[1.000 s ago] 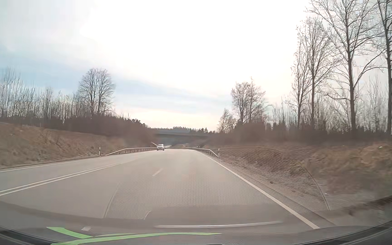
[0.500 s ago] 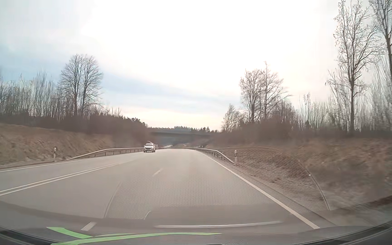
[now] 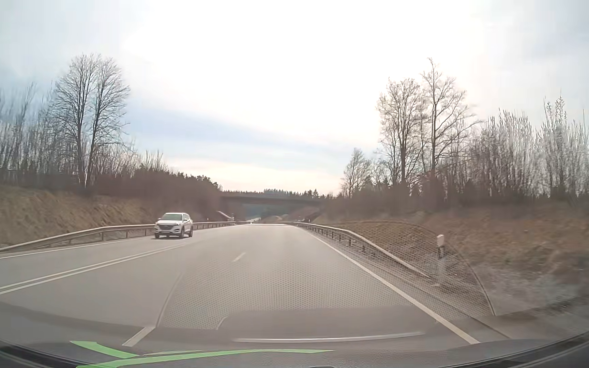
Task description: Follow the waypoints while adhering to traffic rules and regulations
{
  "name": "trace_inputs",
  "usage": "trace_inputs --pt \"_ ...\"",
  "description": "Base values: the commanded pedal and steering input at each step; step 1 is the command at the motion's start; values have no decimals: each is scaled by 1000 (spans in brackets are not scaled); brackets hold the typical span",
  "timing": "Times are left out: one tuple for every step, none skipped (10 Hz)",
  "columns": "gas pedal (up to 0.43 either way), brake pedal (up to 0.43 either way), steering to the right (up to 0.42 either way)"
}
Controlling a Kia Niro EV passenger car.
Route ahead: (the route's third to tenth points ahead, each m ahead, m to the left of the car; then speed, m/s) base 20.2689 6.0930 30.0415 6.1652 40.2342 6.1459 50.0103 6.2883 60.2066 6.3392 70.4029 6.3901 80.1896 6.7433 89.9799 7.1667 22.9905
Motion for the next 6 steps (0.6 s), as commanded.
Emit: trace_inputs --pt "20 0 -2" --pt "39 0 -2" --pt "39 0 -2" --pt "79 0 -2" --pt "87 0 -2" --pt "98 0 -2"
